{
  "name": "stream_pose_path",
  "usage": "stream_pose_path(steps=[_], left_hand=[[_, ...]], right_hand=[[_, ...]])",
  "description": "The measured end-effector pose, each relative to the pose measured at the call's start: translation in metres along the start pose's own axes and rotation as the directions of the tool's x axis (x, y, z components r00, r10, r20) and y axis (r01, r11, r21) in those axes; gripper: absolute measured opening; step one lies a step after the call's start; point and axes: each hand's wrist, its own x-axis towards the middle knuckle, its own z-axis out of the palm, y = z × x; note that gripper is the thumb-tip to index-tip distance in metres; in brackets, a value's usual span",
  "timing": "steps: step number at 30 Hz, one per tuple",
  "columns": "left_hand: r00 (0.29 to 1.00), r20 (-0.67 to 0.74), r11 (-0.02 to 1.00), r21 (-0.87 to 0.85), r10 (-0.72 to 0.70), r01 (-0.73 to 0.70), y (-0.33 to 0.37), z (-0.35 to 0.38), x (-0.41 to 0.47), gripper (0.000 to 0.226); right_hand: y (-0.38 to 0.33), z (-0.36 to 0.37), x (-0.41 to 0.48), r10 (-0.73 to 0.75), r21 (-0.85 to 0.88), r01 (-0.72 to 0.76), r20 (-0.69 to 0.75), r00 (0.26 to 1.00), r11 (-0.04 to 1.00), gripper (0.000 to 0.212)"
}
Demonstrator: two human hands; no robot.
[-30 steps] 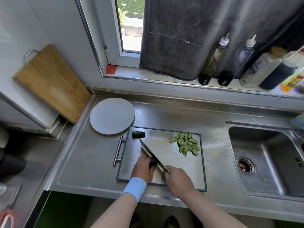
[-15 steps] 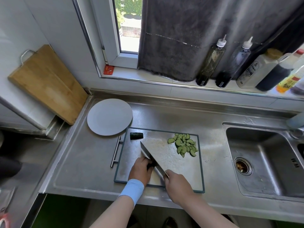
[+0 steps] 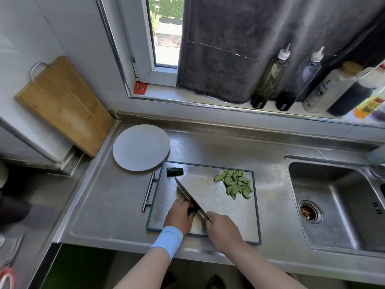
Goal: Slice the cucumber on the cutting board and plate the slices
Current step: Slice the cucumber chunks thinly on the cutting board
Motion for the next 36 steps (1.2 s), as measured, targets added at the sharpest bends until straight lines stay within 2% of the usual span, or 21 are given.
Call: stream_pose_path(steps=[4,10,18,22,33,36], left_hand=[[1.0,-0.017,1.0,-0.029,-0.002,0.002,0.0,0.0,-0.001,0.013],[1.0,-0.025,0.999,-0.037,-0.001,0.0,0.0,-0.002,-0.002,0.012],[0.999,-0.038,1.0,-0.026,-0.01,0.009,0.001,0.001,-0.006,0.013],[0.999,-0.023,1.0,0.002,0.022,-0.022,-0.001,0.0,-0.007,0.015],[0.999,-0.033,0.999,-0.025,-0.024,0.024,-0.002,0.001,-0.006,0.012],[0.999,-0.027,0.999,-0.044,-0.02,0.019,-0.002,0.001,-0.006,0.01]], right_hand=[[0.003,0.0,-0.016,-0.019,0.022,0.02,-0.036,0.999,1.0,0.03],[0.009,0.001,-0.02,-0.007,-0.013,0.007,-0.012,1.0,1.0,0.022],[0.004,0.007,-0.002,0.048,0.021,-0.049,0.021,0.999,0.999,0.018],[-0.002,0.009,0.009,0.062,0.017,-0.062,0.017,0.998,0.998,0.021],[-0.002,0.007,-0.006,0.014,0.043,-0.013,-0.017,1.0,0.999,0.024],[0.004,0.006,-0.017,-0.003,0.032,0.005,-0.037,0.999,0.999,0.03]])
